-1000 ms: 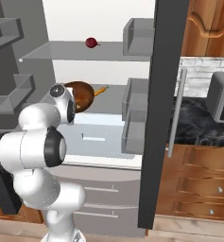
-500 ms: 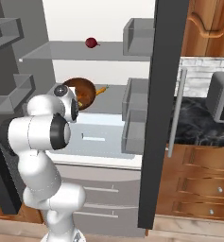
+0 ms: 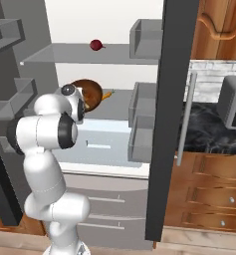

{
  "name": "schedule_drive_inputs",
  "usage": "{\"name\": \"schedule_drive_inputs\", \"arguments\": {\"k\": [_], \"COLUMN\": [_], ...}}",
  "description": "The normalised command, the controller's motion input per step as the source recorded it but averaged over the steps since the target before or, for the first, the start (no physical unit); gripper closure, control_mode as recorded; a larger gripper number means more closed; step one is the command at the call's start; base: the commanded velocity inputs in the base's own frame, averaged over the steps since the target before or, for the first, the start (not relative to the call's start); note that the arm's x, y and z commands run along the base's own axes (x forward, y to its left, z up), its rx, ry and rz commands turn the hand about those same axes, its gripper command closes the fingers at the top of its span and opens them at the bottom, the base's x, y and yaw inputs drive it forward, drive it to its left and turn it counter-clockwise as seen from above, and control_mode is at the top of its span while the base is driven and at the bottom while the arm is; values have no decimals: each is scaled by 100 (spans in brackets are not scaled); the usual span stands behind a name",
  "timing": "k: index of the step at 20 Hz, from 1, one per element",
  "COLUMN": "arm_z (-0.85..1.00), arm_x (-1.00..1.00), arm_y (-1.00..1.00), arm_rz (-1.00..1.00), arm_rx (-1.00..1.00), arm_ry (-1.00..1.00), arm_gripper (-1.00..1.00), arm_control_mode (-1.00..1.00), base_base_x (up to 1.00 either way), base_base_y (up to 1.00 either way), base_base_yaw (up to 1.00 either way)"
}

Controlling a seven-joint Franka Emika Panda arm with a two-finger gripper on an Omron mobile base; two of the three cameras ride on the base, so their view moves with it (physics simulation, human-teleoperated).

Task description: Pick the chicken drumstick and lemon wedge from their plates and place them in the bowl. Then put the bowl in the fridge.

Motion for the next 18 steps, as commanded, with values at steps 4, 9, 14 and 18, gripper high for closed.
{"name": "schedule_drive_inputs", "arguments": {"k": [4, 9, 14, 18], "arm_z": [19, 11, 0, 0], "arm_x": [16, 26, 24, 14], "arm_y": [0, 1, 15, 1], "arm_rz": [1, 3, 10, 9], "arm_rx": [-5, -4, 0, 0], "arm_ry": [0, 0, 2, 1], "arm_gripper": [100, 100, 100, 100], "arm_control_mode": [-100, -100, -100, -100], "base_base_x": [0, 0, 0, 0], "base_base_y": [0, 0, 0, 0], "base_base_yaw": [0, 0, 0, 0]}}
